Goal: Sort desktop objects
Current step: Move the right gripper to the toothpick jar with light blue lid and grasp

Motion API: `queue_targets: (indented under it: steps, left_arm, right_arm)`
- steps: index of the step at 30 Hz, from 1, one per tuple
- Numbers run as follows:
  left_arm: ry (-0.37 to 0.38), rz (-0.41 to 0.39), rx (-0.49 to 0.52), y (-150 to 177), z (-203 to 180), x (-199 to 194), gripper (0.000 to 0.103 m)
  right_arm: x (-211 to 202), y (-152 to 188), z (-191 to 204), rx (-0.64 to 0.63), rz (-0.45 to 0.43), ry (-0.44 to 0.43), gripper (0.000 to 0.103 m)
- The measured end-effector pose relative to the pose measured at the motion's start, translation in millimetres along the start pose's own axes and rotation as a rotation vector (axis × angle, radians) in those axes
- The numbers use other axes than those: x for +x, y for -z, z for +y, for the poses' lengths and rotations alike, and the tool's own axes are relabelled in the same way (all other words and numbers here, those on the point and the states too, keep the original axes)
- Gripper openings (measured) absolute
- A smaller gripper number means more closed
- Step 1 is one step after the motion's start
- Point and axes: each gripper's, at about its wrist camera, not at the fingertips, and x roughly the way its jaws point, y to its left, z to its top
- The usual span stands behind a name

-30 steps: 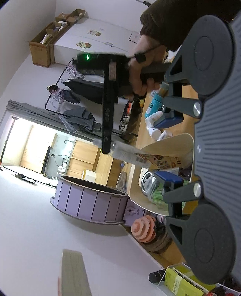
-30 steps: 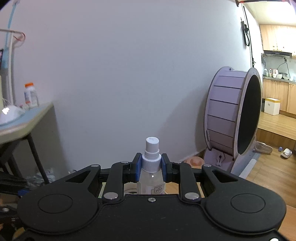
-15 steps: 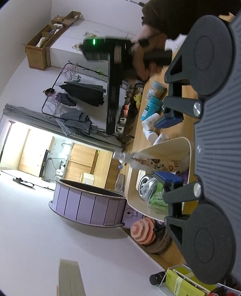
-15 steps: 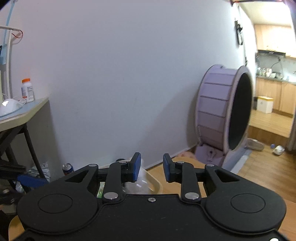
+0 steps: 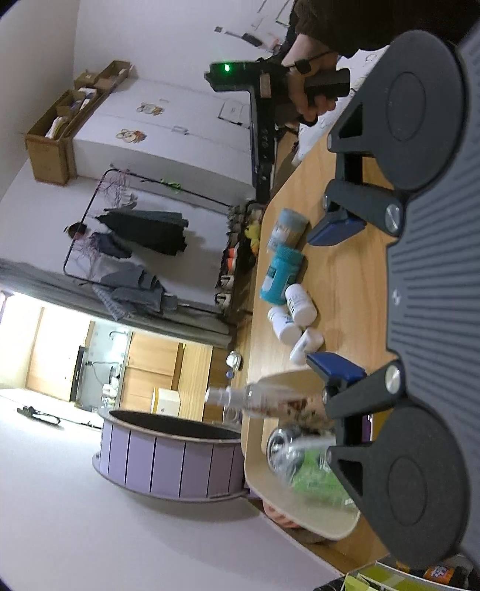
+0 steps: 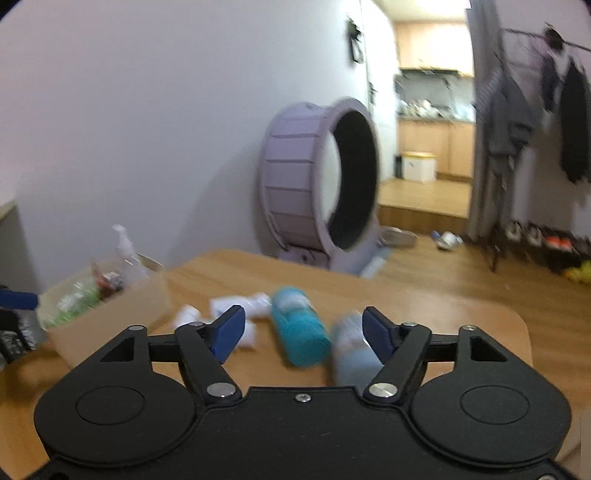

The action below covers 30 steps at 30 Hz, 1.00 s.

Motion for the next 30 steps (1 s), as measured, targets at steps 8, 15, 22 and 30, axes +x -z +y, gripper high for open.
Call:
queue_targets:
  steps: [8, 15, 22, 30]
  left_arm:
    - [0.010, 0.034, 0.023, 5.2, -12.6, 19.4, 0.063]
    - [0.016, 0.054, 0.033, 7.2, -17.7, 28.6, 0.063]
    - [0.008, 0.057, 0.033, 7.2, -16.8, 27.1, 0.063]
    - [0.002, 0.053, 0.036, 7.3, -15.3, 25.3, 0.063]
  right_arm:
    - [42.3, 19.9, -24.3, 0.023, 0.060, 0.048, 0.074]
    - [56.8, 23.5, -19.9, -0.010, 0.090, 0.044, 0.075]
    - [62.4, 25.3, -24.2, 0.015, 0.131, 0.031, 0.048]
    - [18.4, 14.1, -18.8, -0.006, 0.043, 0.040, 0.048]
